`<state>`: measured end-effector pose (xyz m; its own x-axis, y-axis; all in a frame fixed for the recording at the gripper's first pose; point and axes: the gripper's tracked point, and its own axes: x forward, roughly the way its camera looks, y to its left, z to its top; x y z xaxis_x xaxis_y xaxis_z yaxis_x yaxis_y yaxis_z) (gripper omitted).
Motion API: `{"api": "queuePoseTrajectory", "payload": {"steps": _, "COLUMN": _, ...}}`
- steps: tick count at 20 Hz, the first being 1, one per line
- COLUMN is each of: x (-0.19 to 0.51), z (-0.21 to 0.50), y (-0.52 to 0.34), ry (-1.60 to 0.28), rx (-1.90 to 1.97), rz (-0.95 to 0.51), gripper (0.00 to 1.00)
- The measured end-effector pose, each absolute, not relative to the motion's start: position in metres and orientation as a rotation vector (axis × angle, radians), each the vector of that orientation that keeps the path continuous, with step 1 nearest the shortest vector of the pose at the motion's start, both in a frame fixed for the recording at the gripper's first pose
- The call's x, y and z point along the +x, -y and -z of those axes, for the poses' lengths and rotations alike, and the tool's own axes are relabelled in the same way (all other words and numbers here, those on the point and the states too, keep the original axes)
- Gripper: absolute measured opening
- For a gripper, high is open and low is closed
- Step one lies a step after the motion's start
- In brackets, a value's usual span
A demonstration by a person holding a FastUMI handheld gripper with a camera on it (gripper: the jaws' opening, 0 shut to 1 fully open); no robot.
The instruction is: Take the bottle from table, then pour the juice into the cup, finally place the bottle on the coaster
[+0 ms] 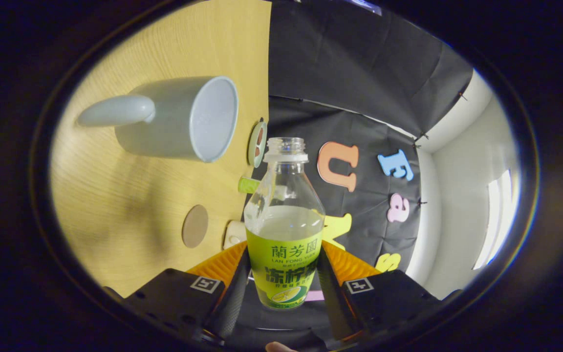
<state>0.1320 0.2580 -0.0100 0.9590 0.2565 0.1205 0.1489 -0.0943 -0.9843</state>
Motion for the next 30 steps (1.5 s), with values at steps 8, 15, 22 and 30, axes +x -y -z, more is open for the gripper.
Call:
{"api": "queuePoseTrajectory", "payload": {"steps": 8, "x": 0.134, "z": -0.004, "y": -0.263, "ry": 0.341, "rx": -1.764, "rz": -0.070, "gripper": 0.78}}
{"api": "queuePoseTrajectory", "payload": {"steps": 15, "x": 0.135, "z": -0.010, "y": -0.265, "ry": 0.348, "rx": -1.788, "rz": -0.055, "gripper": 0.78}}
{"api": "queuePoseTrajectory", "payload": {"steps": 22, "x": 0.135, "z": -0.017, "y": -0.262, "ry": 0.347, "rx": -1.816, "rz": -0.042, "gripper": 0.78}}
{"api": "queuePoseTrajectory", "payload": {"steps": 30, "x": 0.139, "z": -0.028, "y": -0.264, "ry": 0.352, "rx": -1.864, "rz": -0.020, "gripper": 0.78}}
